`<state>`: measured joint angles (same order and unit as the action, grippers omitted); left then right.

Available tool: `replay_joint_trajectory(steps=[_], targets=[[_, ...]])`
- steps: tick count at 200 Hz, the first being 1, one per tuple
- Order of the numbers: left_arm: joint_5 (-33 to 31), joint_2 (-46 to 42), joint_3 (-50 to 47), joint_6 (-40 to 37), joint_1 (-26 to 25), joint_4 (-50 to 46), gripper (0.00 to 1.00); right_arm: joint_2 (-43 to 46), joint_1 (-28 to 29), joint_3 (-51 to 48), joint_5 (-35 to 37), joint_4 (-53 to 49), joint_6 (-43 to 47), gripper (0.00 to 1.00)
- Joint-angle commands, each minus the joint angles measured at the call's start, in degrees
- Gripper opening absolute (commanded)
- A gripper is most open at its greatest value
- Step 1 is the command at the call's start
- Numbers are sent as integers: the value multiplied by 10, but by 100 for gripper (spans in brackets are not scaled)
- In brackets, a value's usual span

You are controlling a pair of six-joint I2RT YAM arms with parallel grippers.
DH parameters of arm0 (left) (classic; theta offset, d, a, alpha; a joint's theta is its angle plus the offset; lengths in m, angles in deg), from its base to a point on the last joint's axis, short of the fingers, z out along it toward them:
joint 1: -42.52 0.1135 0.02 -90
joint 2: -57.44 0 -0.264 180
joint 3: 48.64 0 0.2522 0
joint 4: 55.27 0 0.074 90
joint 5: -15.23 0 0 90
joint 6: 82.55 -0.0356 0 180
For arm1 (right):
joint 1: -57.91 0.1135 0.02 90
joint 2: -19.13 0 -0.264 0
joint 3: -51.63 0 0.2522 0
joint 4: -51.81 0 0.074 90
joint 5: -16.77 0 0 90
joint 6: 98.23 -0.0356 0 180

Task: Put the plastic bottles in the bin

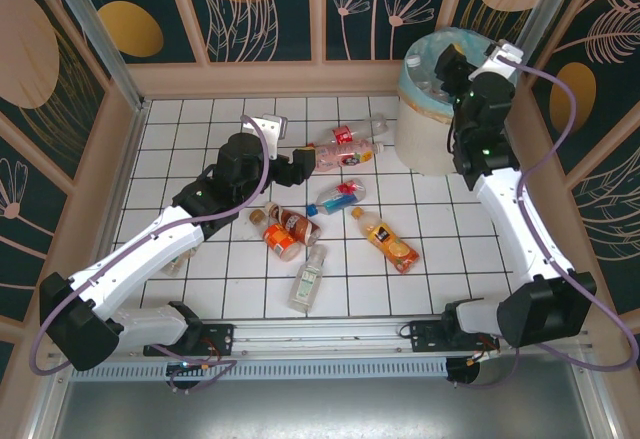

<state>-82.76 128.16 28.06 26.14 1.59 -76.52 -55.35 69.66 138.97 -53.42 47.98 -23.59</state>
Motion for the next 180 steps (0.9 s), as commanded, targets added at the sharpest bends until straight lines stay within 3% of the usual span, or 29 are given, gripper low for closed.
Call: replay_joint_trajectory(steps=[1,35,73,118,139,156,180], targets=[[-4,0,3,8,0,12,87,10,17,33,-19,-31,13,73],[-9,0,7,8,0,4,87,-5,52,75,-40,-93,51,70],[-5,10,11,11,1,2,87,-75,69,162,-33,-187,77,47],[4,24,18,16,1,5,86,-262,66,412,-10,-347,76,20],[2,21,13,18,1,6,86,-362,60,540,-4,-420,69,17],[-1,14,9,18,1,2,86,-437,52,651,-1,-474,61,9],[-7,4,2,14,0,-6,87,-513,36,760,-8,-528,46,8]])
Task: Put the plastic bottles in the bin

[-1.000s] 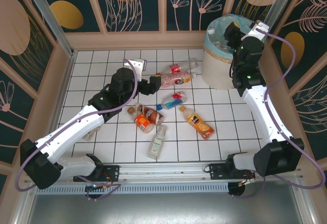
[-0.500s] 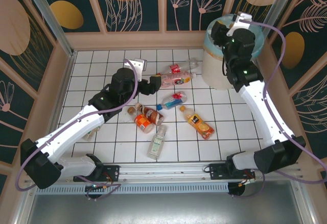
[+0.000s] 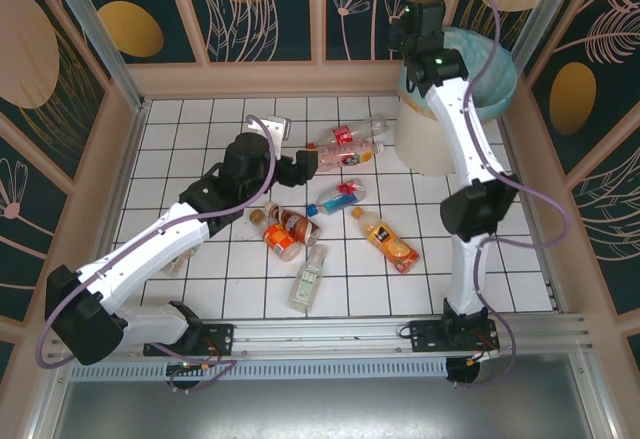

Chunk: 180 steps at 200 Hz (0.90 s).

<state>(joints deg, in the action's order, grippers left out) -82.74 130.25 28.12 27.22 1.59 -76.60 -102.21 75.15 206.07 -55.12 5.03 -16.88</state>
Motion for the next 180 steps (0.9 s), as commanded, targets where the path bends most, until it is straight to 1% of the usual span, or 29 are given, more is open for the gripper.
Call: replay_joint_trajectory(steps=[1,13,44,109,143,159,180], targets=[[-7,-17,1,3,0,-5,87,-46,-20,90,8,-99,-22,8],[-11,-21,-2,2,1,-8,87,-54,-27,89,-1,-105,-32,8],[-13,-27,-7,-1,1,-8,87,-35,-38,20,-20,-97,-45,8],[2,-12,-7,7,1,2,87,2,-41,-60,-13,-106,-38,7],[0,-12,-8,5,1,1,87,30,-45,-100,-24,-77,-39,8],[-2,-12,-7,2,1,-1,87,35,-45,-93,-43,-67,-41,11],[-6,-13,-3,-2,1,-3,87,37,-44,-62,-77,-59,-46,21]])
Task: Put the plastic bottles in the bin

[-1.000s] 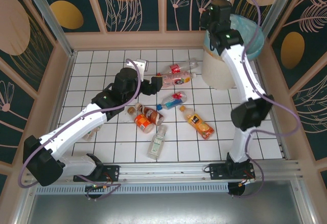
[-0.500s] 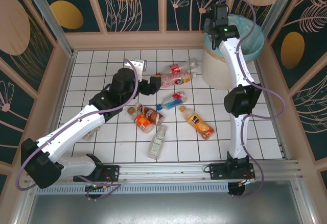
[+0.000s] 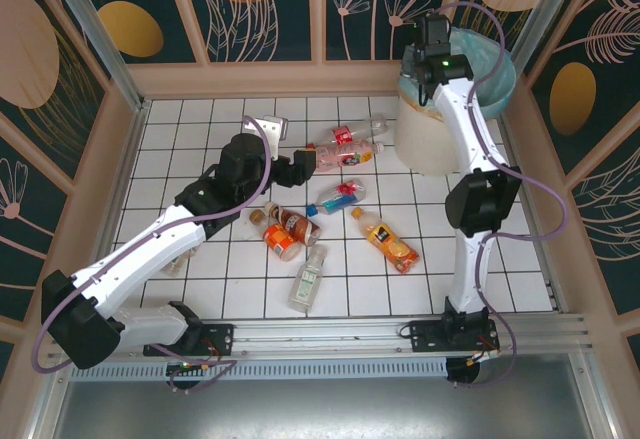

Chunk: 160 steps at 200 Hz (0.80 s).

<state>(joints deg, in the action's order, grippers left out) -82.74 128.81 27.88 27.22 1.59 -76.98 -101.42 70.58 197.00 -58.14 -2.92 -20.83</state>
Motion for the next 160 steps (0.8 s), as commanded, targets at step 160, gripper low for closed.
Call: replay_joint_trajectory(steps=[160], targets=[[-47,-57,-81,28,1,-54,87,430,202,-553,-113,200,64,59]])
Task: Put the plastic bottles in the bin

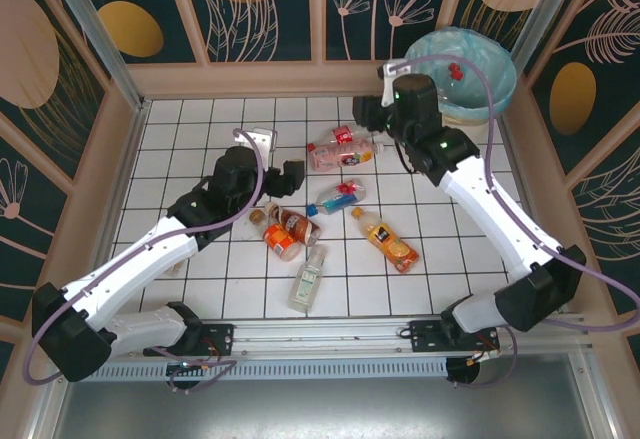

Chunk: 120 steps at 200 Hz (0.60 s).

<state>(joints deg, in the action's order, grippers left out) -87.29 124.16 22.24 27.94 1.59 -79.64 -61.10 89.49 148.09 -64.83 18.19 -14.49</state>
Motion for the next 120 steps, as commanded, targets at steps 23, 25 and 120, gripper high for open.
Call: replay_joint_trajectory(steps=[23,25,120], targets=[[3,-17,-56,33,1,-32,87,41,22,-118,-65,-56,-4,60],[3,-17,-59,34,1,-32,87,41,23,-122,-65,-59,-4,60],[48,5,-129,81,0,-15,86,-83,55,-218,-73,-119,34,56]])
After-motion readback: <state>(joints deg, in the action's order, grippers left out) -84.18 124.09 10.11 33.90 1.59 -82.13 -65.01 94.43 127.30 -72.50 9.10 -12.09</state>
